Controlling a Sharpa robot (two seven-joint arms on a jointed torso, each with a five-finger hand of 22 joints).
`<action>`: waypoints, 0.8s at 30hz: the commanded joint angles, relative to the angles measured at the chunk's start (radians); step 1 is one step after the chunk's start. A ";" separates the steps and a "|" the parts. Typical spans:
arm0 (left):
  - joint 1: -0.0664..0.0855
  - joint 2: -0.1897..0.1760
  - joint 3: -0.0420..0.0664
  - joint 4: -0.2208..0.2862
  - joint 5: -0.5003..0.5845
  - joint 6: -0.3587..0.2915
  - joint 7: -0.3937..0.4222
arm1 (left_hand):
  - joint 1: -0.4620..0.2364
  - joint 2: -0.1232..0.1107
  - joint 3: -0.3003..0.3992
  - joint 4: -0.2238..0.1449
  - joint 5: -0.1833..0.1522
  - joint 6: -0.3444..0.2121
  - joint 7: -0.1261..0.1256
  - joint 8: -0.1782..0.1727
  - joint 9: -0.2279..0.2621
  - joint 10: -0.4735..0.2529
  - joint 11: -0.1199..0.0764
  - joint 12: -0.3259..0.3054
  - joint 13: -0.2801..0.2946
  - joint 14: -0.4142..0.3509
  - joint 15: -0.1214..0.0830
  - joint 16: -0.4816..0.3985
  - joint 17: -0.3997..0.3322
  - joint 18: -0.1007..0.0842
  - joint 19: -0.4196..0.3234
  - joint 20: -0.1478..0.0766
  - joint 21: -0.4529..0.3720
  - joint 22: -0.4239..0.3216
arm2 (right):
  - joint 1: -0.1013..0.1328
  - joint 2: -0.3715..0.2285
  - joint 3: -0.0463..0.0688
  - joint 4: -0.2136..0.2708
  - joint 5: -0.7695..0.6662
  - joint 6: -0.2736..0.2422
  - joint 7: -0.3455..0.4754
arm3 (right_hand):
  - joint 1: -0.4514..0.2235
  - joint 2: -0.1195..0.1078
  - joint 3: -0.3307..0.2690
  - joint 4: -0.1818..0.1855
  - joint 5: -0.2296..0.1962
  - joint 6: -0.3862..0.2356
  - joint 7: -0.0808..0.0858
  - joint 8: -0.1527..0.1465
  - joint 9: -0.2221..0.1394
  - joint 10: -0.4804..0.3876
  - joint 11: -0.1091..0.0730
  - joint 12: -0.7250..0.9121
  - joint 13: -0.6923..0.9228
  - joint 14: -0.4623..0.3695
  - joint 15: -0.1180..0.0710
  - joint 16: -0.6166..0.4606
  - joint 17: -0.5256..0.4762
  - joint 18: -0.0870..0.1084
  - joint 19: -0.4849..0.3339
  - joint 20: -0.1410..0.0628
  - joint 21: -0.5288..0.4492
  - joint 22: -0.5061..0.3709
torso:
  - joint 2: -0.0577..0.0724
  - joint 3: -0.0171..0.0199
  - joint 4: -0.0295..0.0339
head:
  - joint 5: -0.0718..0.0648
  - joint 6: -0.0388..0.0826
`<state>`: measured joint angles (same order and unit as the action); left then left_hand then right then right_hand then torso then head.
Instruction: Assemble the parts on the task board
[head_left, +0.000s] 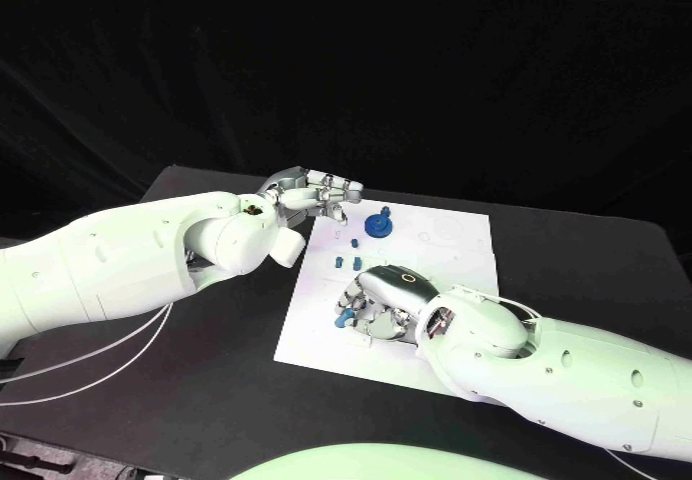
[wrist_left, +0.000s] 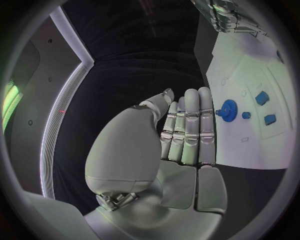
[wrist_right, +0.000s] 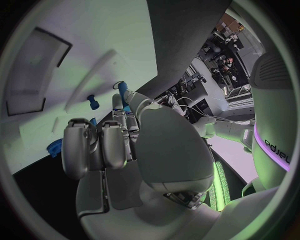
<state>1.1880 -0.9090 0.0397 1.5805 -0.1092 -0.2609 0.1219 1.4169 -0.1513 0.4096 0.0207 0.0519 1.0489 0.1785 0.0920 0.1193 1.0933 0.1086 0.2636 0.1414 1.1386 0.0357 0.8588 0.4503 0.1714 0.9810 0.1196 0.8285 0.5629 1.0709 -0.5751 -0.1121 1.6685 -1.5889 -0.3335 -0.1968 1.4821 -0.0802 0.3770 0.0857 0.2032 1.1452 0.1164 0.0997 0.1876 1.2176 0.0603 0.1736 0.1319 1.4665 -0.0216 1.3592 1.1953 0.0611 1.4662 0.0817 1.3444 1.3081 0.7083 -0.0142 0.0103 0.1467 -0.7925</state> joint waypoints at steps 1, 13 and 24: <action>0.001 0.001 0.001 0.003 -0.002 0.009 0.010 | 0.001 0.008 -0.003 -0.004 -0.001 -0.007 0.003 -0.002 -0.002 -0.005 0.001 0.005 0.001 -0.006 -0.003 -0.006 -0.001 0.013 0.005 0.005 -0.005 -0.001 | -0.002 0.001 -0.001 -0.002 -0.038 0.031 -0.024 | -0.004 -0.005 0.007 -0.001 0.003 0.006 0.009 0.003 0.002 0.003 -0.004 -0.006 0.002 0.035 -0.001 -0.001 -0.001 -0.014 0.017 -0.001 -0.004 0.186 | 0.000 -0.0001 0.0003 | -0.001 -0.001; 0.001 -0.001 0.001 0.000 -0.002 0.009 0.008 | 0.001 0.008 -0.003 -0.004 -0.001 -0.007 0.003 -0.002 -0.002 -0.005 0.001 0.005 0.001 -0.006 -0.003 -0.006 -0.001 0.013 0.005 0.005 -0.005 -0.001 | -0.002 -0.004 -0.001 0.002 -0.072 0.029 -0.052 | -0.007 -0.005 0.009 -0.002 0.005 0.007 0.009 0.003 0.002 0.005 -0.004 -0.007 0.002 0.035 -0.001 -0.001 0.000 -0.014 0.018 -0.001 -0.002 0.187 | 0.000 -0.0001 0.0003 | -0.003 0.000; 0.001 -0.001 0.001 0.002 -0.002 0.009 0.006 | 0.001 0.008 -0.003 -0.004 -0.001 -0.007 0.003 -0.002 -0.002 -0.005 0.001 0.005 0.001 -0.006 -0.003 -0.006 -0.001 0.013 0.005 0.005 -0.005 -0.001 | -0.002 0.022 -0.002 -0.006 -0.074 0.060 -0.055 | -0.041 -0.022 0.003 0.002 0.016 -0.009 0.014 -0.009 0.001 -0.006 0.001 -0.023 0.000 0.034 0.004 -0.002 -0.004 -0.013 0.015 0.003 -0.008 0.186 | 0.000 -0.0012 0.0005 | -0.005 0.001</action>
<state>1.1880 -0.9113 0.0397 1.5798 -0.1092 -0.2607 0.1215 1.4169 -0.1513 0.4096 0.0207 0.0519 1.0489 0.1785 0.0920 0.1185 1.0933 0.1087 0.2636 0.1412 1.1386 0.0357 0.8588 0.4503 0.1714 0.9810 0.1196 0.8285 0.5631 1.0705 -0.5582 -0.1125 1.6635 -1.6458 -0.3060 -0.2413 1.4562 -0.1073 0.3798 0.0824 0.2159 1.1372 0.1244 0.1004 0.1891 1.2257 0.0593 0.1580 0.1354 1.4665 -0.0216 1.3592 1.1922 0.0610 1.4661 0.0817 1.3397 1.3078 0.7076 -0.0151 0.0103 0.1415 -0.7921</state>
